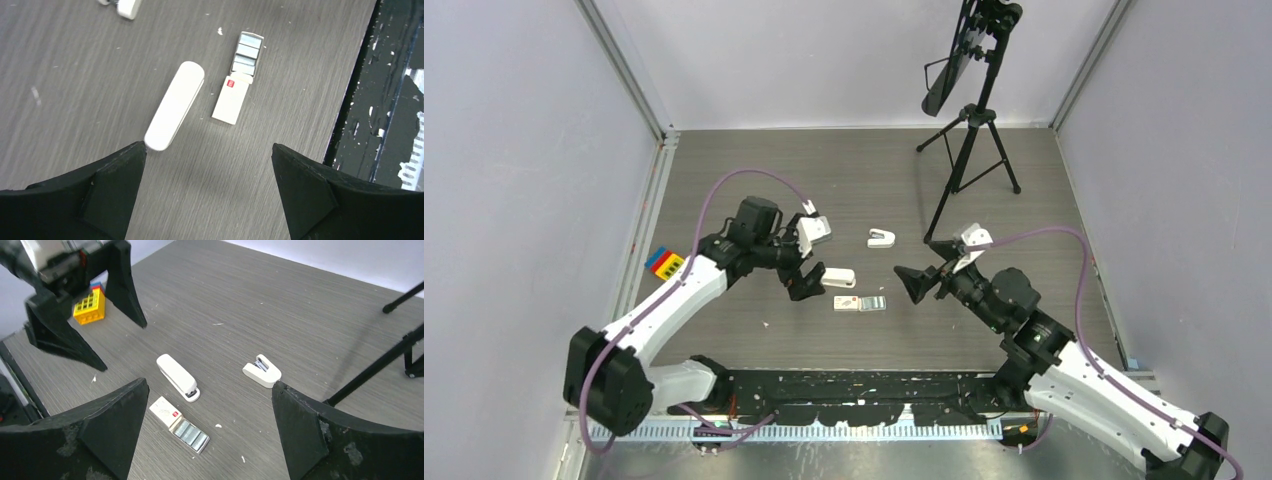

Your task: Load the staples into the stapler

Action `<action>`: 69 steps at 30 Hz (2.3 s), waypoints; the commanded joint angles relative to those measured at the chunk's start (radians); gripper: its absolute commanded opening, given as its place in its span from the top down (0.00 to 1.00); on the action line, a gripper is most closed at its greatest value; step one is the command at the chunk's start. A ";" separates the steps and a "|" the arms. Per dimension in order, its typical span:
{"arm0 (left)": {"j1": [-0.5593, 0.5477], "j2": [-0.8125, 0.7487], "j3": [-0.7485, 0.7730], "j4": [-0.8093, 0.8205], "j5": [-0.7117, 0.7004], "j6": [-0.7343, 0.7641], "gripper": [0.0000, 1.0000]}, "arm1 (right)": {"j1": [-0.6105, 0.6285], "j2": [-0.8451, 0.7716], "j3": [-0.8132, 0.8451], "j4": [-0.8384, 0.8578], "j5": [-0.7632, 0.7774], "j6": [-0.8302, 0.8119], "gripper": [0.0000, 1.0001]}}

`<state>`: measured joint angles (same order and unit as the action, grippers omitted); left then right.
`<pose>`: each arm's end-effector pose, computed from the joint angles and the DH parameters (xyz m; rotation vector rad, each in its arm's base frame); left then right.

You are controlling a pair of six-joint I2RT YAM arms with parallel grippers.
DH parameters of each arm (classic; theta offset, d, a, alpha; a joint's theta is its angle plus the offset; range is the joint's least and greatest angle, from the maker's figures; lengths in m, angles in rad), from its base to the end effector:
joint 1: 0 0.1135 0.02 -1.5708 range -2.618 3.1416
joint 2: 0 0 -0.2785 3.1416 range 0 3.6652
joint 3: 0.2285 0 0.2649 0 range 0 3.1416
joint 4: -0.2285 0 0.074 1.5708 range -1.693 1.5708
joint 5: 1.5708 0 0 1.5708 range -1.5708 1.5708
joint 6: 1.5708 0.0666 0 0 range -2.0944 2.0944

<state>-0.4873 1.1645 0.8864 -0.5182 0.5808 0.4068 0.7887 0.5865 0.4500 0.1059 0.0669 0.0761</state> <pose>0.2172 -0.1565 0.2635 1.2455 1.9503 -0.7236 0.1386 0.1332 0.2877 -0.5206 1.5510 0.6149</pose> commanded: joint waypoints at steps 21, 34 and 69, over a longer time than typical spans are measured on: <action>-0.121 0.440 0.189 0.070 0.022 0.429 0.21 | -0.001 -0.095 -0.085 0.062 0.107 0.072 0.00; -0.171 0.544 0.200 0.133 -0.033 0.442 0.40 | -0.001 -0.098 -0.088 0.054 0.089 0.066 0.00; -0.183 0.083 0.134 0.126 0.185 0.129 1.00 | -0.002 0.128 -0.227 0.499 -0.396 -0.083 0.02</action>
<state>-0.6666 1.3190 1.0492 -0.4152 0.6529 0.6270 0.7887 0.6834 0.2295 0.4404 -0.2565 0.0402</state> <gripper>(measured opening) 0.352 0.985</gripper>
